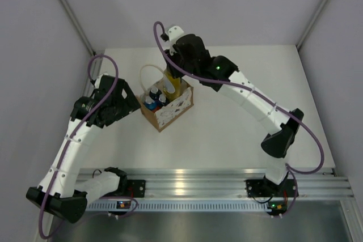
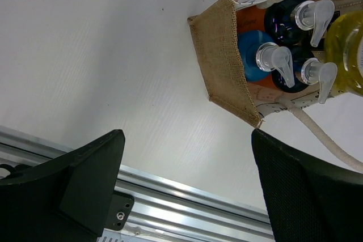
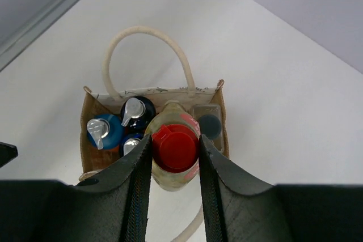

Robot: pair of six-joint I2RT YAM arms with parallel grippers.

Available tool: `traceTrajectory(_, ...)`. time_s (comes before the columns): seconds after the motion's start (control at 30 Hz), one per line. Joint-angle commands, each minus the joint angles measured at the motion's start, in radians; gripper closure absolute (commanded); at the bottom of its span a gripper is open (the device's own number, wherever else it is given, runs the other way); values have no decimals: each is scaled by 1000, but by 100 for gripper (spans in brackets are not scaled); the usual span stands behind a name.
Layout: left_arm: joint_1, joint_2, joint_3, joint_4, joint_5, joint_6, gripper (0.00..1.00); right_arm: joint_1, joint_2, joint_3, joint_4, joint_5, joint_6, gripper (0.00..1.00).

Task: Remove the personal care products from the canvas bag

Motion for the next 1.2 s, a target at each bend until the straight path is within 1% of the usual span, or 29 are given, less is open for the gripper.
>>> traceTrajectory(0.0, -1, -23, -15, 6, 2, -20, 3, 16, -143, 100, 114, 88, -35, 100)
traceTrajectory(0.17, 0, -30, -26, 6, 12, -32, 3, 10, -201, 88, 111, 140, -38, 100)
traceTrajectory(0.2, -1, -32, -27, 6, 14, -33, 3, 7, -207, 82, 111, 148, -69, 100)
traceTrajectory(0.33, -1, -35, -34, 6, 19, -43, 3, -16, -244, 30, 111, 185, -71, 100)
traceTrajectory(0.6, -1, -52, -49, 4, 29, -61, 3, -129, -299, -91, 114, 185, -54, 100)
traceTrajectory(0.63, -1, -56, -52, 4, 31, -64, 3, -141, -302, -119, 114, 176, -14, 100)
traceTrajectory(0.7, -1, -59, -57, 4, 34, -67, 3, -183, -315, -157, 131, 147, 0, 100)
traceTrajectory(0.8, -1, -67, -61, 4, 38, -73, 3, -229, -353, -272, 203, 118, 20, 100)
traceTrajectory(0.83, -1, -69, -61, 4, 40, -73, 3, -240, -364, -335, 224, 111, 29, 100)
traceTrajectory(0.97, -1, -78, -63, 4, 54, -72, 3, -305, -407, -473, 331, 79, 43, 100)
traceTrajectory(1.13, -1, -90, -64, 4, 84, -58, 3, -376, -427, -669, 503, 24, 72, 100)
traceTrajectory(1.17, -1, -92, -64, 4, 88, -56, 3, -397, -415, -682, 511, 18, 74, 100)
